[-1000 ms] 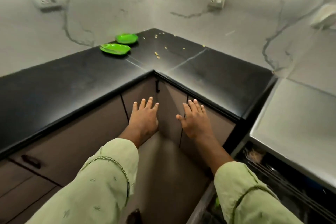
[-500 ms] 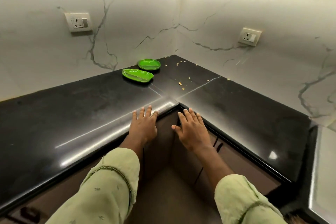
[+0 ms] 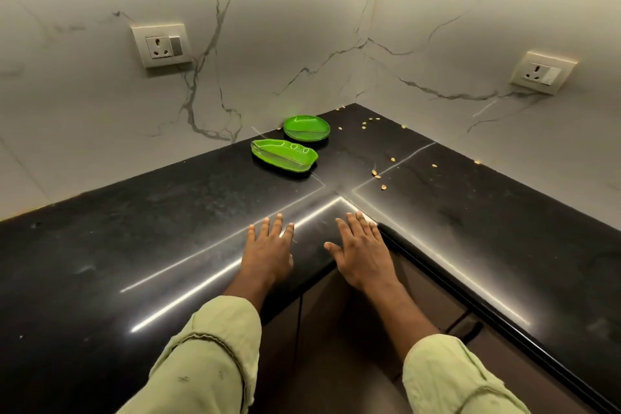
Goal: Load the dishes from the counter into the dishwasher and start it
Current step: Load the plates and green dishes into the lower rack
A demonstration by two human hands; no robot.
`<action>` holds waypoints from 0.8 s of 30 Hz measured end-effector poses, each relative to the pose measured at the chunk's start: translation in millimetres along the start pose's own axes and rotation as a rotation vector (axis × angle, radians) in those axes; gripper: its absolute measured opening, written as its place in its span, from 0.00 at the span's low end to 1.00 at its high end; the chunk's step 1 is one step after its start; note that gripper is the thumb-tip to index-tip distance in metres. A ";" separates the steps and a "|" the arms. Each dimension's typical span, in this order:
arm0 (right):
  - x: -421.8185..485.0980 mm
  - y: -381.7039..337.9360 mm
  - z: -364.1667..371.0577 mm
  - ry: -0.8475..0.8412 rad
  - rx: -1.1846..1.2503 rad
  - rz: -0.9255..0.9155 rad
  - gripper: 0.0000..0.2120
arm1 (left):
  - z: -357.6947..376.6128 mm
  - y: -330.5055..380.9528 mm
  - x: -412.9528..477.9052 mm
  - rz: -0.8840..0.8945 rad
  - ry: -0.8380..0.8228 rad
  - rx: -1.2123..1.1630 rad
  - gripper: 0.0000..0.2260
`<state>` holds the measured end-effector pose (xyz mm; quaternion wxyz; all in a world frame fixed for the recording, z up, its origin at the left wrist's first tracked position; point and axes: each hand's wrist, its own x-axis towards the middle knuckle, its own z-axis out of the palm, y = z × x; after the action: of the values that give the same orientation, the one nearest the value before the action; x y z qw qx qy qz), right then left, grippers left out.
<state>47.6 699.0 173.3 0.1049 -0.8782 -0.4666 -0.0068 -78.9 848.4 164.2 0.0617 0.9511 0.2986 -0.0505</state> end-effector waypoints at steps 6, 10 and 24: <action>83.8 -4.8 17.2 -0.011 0.022 -0.072 0.31 | 0.7 -32.2 59.6 -0.092 -0.063 0.018 0.32; 147.2 5.7 31.8 -0.077 0.006 -0.150 0.31 | -0.7 -44.2 107.7 -0.183 -0.130 -0.022 0.34; 291.8 31.5 77.0 -0.198 0.008 -0.334 0.30 | 12.9 -66.8 220.8 -0.383 -0.291 -0.167 0.47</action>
<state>231.6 935.3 124.4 0.0595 -0.7846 -0.6138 0.0644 62.3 1024.9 116.3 0.1717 0.8514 0.4644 -0.1729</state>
